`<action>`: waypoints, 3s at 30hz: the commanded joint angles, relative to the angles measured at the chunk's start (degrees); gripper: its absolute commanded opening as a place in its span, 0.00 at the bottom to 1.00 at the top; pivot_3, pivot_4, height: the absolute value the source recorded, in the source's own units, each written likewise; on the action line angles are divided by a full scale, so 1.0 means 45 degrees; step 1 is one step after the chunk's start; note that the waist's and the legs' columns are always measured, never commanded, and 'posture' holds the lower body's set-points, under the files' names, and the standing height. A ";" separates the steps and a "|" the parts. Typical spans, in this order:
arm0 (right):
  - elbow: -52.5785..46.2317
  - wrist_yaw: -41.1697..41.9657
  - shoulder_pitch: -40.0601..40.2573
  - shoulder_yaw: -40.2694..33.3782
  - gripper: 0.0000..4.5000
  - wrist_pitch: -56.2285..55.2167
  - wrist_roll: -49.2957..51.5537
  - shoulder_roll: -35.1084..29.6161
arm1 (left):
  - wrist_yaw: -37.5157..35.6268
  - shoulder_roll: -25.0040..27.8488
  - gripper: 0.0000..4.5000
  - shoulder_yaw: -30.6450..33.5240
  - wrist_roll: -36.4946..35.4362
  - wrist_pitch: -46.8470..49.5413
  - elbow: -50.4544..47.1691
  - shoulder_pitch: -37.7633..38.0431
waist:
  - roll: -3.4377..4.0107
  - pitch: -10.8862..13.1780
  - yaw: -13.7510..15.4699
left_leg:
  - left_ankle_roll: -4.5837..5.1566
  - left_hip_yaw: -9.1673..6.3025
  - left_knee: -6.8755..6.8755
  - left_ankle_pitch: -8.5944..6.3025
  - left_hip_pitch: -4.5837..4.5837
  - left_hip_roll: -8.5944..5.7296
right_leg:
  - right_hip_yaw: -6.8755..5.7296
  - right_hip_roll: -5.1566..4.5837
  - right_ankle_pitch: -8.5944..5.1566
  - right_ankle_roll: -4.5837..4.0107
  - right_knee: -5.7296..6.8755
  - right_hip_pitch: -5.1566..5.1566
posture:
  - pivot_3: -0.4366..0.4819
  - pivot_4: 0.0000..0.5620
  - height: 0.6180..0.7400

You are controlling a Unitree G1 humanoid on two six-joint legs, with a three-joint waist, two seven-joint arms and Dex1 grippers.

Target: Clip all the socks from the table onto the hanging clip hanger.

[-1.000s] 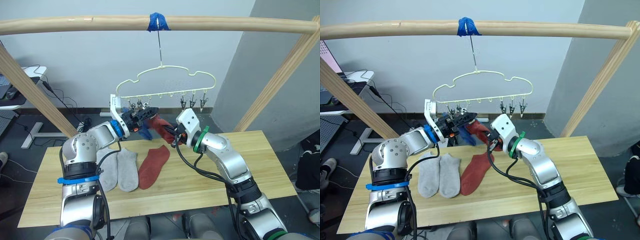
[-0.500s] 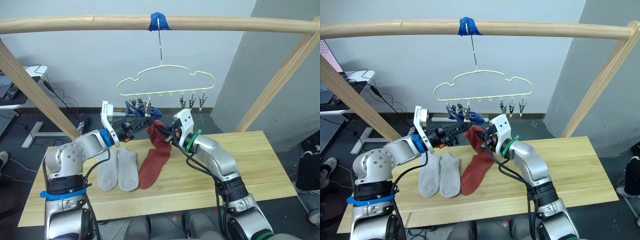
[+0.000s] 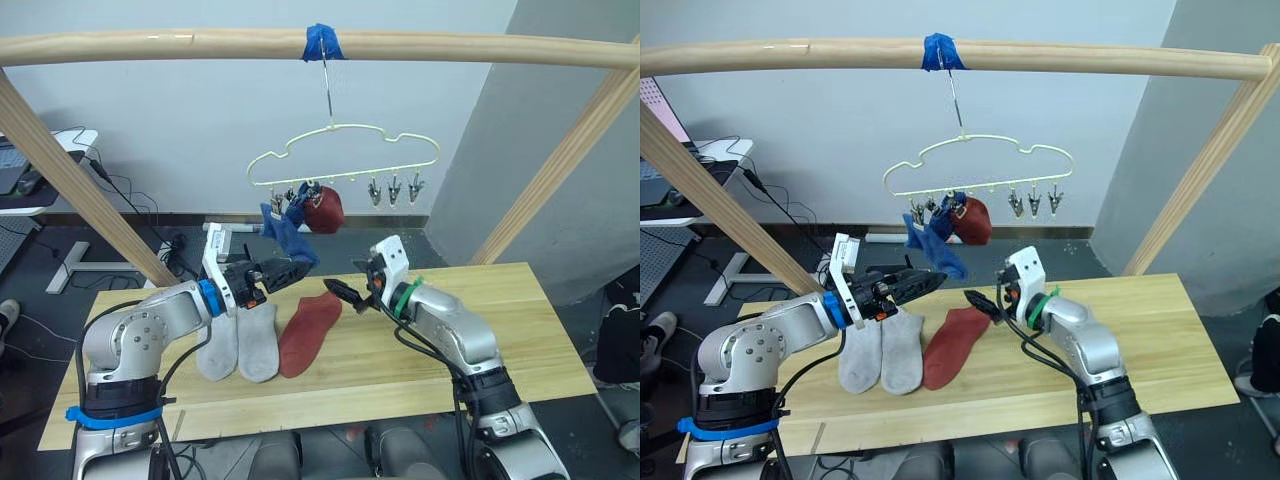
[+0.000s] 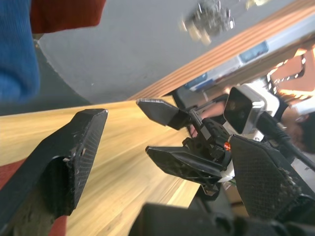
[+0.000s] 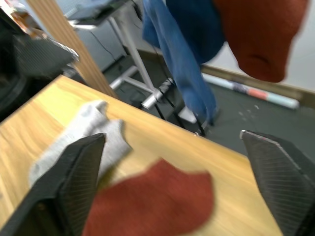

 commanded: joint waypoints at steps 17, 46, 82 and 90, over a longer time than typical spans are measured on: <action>-0.1975 -0.3065 -0.0654 -0.0966 0.99 -0.1592 -0.0768 0.0741 | -0.2274 0.0512 1.00 -0.2133 0.4532 -0.7870 -0.1135 0.1473 | 0.0002 -0.0002 0.0093 | 0.0002 0.0007 0.0006 0.0013 -0.0091 0.0000 | -0.0001 -0.0001 0.0005 -0.0007 0.0012 -0.0093 | 0.46 0.23 1.00; 0.1091 -0.3693 -0.3390 -0.1200 0.99 -0.3027 -0.0931 0.2098 | -0.2240 -0.0150 1.00 -0.1416 0.3754 -0.8566 -0.1621 0.1366 | 0.0004 0.0002 0.0112 | 0.0006 -0.0005 0.0007 0.0013 -0.0112 0.0002 | -0.0016 -0.0006 0.0006 -0.0009 0.0020 -0.0103 | 0.49 0.25 1.00; 0.2665 -0.3986 -0.4308 -0.1998 0.99 -0.3841 -0.0745 0.2413 | -0.1963 -0.0211 1.00 -0.1592 0.3960 -0.8726 -0.2015 0.1769 | 0.0006 0.0002 0.0335 | 0.0006 -0.0011 0.0008 0.0015 -0.0110 0.0003 | -0.0024 -0.0006 0.0007 -0.0011 0.0027 -0.0103 | 0.52 0.24 1.00; 0.2830 -0.3965 -0.4400 -0.1994 0.96 -0.3944 -0.0695 0.2424 | -0.2005 -0.0213 1.00 -0.1642 0.4028 -0.8795 -0.1911 0.1666 | 0.0006 0.0002 0.0335 | 0.0006 -0.0010 0.0009 0.0015 -0.0110 0.0003 | -0.0024 -0.0006 0.0007 -0.0011 0.0027 -0.0103 | 0.52 0.24 1.00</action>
